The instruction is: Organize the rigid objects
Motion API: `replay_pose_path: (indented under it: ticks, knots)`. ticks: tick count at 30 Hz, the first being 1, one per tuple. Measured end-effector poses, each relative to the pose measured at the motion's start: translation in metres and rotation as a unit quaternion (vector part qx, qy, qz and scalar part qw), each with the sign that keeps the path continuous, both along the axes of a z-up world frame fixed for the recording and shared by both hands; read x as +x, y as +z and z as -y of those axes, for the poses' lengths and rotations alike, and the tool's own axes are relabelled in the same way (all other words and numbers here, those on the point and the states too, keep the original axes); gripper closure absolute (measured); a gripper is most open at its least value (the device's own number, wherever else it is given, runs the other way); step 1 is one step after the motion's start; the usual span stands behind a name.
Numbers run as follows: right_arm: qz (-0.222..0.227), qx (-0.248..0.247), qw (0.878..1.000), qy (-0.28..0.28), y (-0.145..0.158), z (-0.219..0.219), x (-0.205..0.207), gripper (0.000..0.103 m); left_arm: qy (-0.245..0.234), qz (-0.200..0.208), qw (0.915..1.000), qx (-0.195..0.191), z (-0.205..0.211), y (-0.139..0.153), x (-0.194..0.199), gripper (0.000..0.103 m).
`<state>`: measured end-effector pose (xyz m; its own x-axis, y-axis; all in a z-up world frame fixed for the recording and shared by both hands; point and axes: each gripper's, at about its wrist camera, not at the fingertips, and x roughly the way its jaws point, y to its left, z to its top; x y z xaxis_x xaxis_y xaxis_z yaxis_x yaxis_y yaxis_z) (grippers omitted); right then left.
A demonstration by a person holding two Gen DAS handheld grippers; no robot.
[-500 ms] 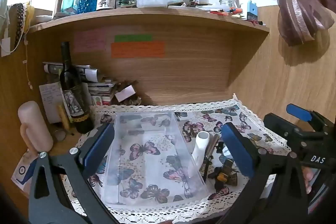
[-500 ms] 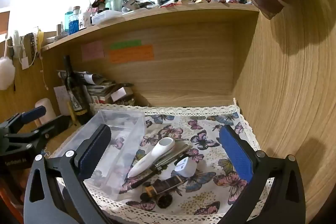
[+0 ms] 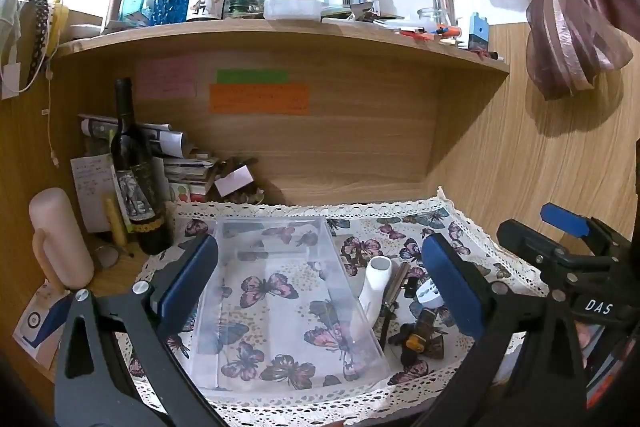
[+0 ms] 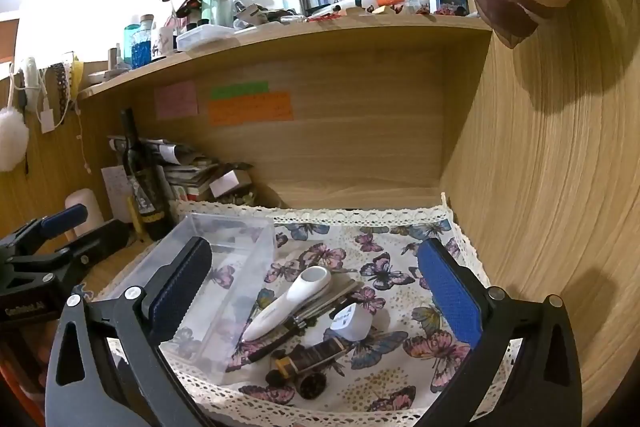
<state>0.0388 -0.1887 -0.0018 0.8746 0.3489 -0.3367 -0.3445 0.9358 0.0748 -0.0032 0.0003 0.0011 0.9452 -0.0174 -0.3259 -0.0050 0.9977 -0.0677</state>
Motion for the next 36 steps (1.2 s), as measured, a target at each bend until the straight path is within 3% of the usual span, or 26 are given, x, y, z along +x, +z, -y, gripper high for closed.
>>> replay_pose_path:
  ticks: [36]
  knots:
    - [0.001,0.001,1.0,-0.001,-0.0047,-0.0034,0.0008,0.0,-0.011,-0.005,0.9999,-0.001,0.0022,-0.005,0.001,0.0]
